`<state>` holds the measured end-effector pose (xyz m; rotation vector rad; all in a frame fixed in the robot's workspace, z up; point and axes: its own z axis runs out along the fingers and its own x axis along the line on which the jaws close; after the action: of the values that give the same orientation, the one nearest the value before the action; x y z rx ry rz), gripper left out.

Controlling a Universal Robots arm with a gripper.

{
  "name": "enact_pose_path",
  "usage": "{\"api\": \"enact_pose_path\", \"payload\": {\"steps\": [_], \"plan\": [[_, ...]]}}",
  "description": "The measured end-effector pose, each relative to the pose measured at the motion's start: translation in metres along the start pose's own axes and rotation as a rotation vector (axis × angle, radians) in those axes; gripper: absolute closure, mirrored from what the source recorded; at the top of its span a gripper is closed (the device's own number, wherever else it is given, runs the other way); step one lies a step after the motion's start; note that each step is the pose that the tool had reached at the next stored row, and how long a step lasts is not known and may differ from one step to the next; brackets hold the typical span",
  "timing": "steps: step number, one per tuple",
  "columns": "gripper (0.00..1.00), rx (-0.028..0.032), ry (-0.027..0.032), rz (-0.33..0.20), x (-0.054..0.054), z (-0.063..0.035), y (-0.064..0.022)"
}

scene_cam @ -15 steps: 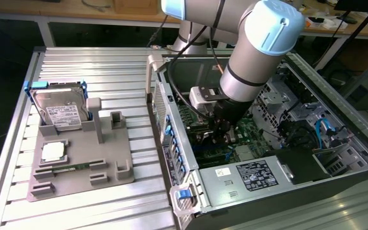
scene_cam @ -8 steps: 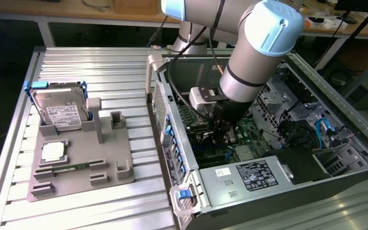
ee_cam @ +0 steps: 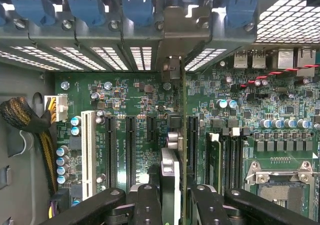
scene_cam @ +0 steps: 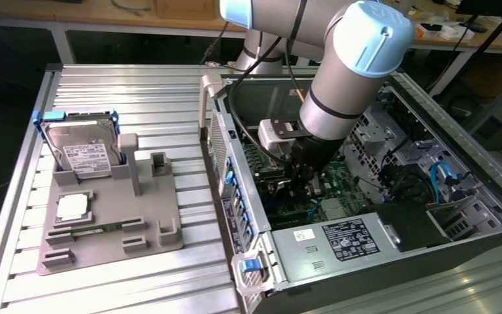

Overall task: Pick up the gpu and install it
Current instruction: 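Insert the gpu into the slot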

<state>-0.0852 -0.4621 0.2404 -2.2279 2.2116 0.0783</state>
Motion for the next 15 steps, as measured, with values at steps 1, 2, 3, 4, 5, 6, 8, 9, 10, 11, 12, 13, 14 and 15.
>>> {"api": "enact_pose_path", "payload": {"steps": [1, 2, 3, 4, 5, 6, 8, 9, 10, 11, 12, 13, 14, 15], "plan": [[0.72, 0.0, -0.0001, 0.0, 0.0, -0.0004, 0.0], [0.72, 0.0001, -0.0004, 0.0, -0.0001, -0.0009, 0.0], [0.72, 0.0, -0.0005, 0.0, -0.0001, -0.0016, 0.0001], [0.72, 0.0, -0.0004, 0.0, -0.0002, -0.0022, 0.0001], [0.72, 0.0, -0.0002, 0.0, -0.0002, -0.0026, 0.0001], [0.72, 0.0, 0.0, 0.0, -0.0001, -0.0027, 0.0001], [0.72, -0.0001, 0.0001, 0.0, -0.0001, -0.0027, 0.0001], [0.72, -0.0001, 0.0001, 0.0, -0.0001, -0.0028, 0.0001], [0.72, -0.0001, 0.0001, 0.0, -0.0001, -0.0027, 0.0001], [0.72, -0.0001, 0.0001, 0.0, -0.0001, -0.0028, 0.0001], [0.72, 0.0, -0.0001, 0.0, -0.0001, -0.0027, 0.0001], [0.72, 0.0, -0.0004, 0.0, -0.0001, -0.0027, 0.0001], [0.72, -0.0001, -0.0006, 0.0, -0.0001, -0.0027, 0.0001], [0.72, -0.0001, -0.0009, 0.0, -0.0001, -0.0027, 0.0001]]}}
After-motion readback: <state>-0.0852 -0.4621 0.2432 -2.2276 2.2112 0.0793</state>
